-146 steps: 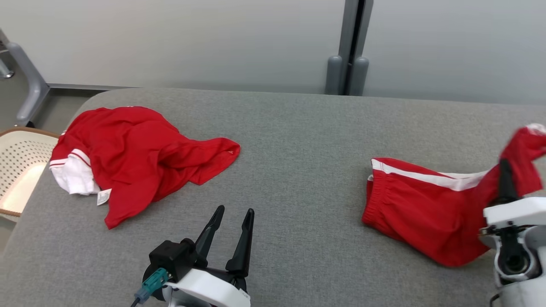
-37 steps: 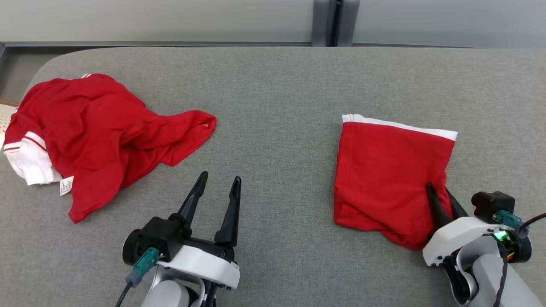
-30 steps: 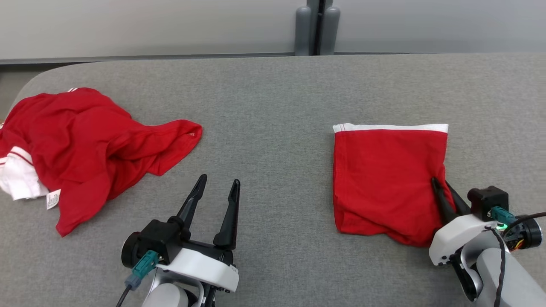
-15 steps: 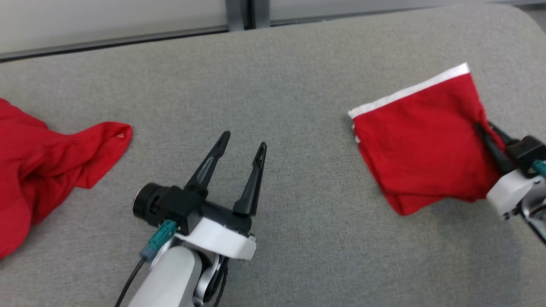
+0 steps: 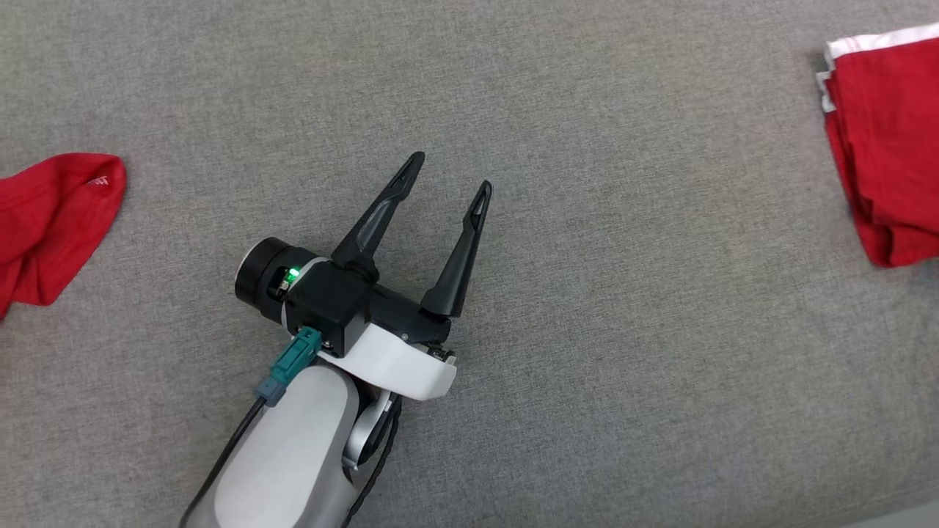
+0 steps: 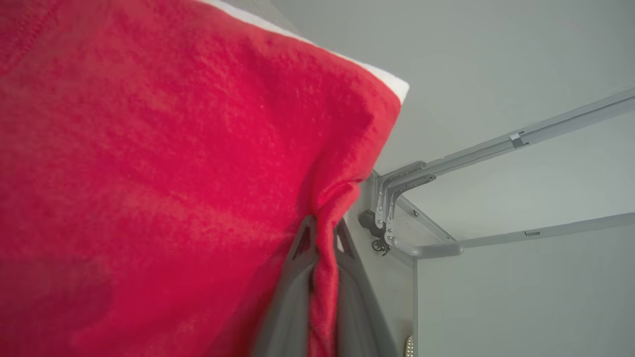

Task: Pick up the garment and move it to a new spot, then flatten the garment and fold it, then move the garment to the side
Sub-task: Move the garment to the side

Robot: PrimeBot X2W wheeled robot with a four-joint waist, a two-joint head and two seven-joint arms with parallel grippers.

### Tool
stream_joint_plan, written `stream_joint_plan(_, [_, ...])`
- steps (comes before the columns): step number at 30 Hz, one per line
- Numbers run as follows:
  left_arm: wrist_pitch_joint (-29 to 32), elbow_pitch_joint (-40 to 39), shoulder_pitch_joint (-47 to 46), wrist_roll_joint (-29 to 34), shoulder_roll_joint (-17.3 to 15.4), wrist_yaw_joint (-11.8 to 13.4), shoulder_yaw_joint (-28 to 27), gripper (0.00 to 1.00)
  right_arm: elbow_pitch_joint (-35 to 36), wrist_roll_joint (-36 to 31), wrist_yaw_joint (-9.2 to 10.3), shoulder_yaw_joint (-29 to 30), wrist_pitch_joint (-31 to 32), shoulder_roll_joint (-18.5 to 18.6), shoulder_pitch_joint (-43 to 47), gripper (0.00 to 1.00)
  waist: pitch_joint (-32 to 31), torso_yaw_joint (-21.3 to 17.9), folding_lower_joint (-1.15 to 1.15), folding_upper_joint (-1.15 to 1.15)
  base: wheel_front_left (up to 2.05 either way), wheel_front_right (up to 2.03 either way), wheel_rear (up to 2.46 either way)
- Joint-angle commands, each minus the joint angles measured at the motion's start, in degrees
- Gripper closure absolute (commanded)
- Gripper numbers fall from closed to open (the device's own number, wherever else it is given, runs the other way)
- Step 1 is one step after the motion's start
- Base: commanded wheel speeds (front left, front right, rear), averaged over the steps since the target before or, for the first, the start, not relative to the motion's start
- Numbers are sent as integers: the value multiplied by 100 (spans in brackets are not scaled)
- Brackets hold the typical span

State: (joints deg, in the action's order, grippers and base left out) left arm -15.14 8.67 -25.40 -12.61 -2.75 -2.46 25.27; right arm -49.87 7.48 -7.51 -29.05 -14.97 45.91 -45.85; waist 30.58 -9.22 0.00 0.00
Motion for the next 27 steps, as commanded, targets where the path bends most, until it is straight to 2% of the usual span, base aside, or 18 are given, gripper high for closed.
stream_joint_plan(1, [0,-35,-117,27,-27,20,-20,0,-46,37,3,54,-27,39,-106,100,26,44,0,0,0,0,0])
stream_joint_plan(6, [0,-62,-70,-7,-24,49,-42,0,-468,94,3,314,-18,112,-168,100,15,160,0,0,0,0,0])
stream_joint_plan(7, [0,-57,-55,-18,-25,48,-48,0,-512,175,3,427,-18,87,-220,84,8,175,0,0,0,0,0])
stream_joint_plan(8, [0,-55,-40,-38,-25,51,-57,0,-621,278,4,539,-18,39,-242,0,-6,192,0,0,0,0,0])
stream_joint_plan(12, [0,-44,-1,-117,-23,65,-77,0,-893,339,3,783,-19,-43,-274,0,-153,271,0,0,0,0,0])
stream_joint_plan(18, [0,-53,140,-267,-24,110,-108,0,-764,389,3,1131,-19,-248,-115,0,-552,363,0,0,0,0,0])
stream_joint_plan(24, [0,-98,549,-535,-24,215,-232,0,394,798,3,1922,-18,-961,471,0,-1359,607,0,0,0,0,0])
stream_joint_plan(27, [1,-108,798,-608,-26,248,-355,0,1072,896,3,2138,-19,-1313,954,0,-1745,763,0,0,0,0,0])
